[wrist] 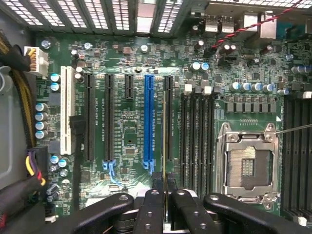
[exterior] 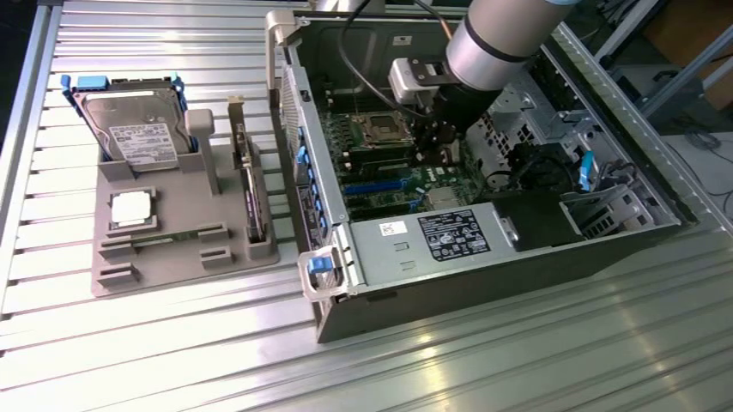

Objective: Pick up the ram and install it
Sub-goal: 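Insert the ram into the slot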

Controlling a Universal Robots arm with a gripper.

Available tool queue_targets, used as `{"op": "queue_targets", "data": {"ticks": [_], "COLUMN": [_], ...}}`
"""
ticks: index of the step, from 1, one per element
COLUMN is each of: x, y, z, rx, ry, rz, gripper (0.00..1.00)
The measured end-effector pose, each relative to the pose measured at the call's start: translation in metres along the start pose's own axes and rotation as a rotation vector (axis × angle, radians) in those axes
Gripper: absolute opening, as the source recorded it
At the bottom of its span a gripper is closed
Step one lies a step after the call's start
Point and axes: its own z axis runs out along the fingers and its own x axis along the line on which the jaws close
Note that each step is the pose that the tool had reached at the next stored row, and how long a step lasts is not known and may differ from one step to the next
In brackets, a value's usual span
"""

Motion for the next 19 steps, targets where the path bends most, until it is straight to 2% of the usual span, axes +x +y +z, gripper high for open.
{"op": "queue_targets", "data": {"ticks": [8, 12, 19], "x": [-0.017, -0.021, -0.022], "y": [-0.0013, -0.0015, -0.0010], "z": [0.0027, 0.0037, 0.0071], "rx": [0.0000, 0.0000, 0.0000], "ry": [0.0000, 0.0000, 0.0000], "rz": [0.000, 0.000, 0.000], "gripper": [0.12, 0.12, 0.12]}}
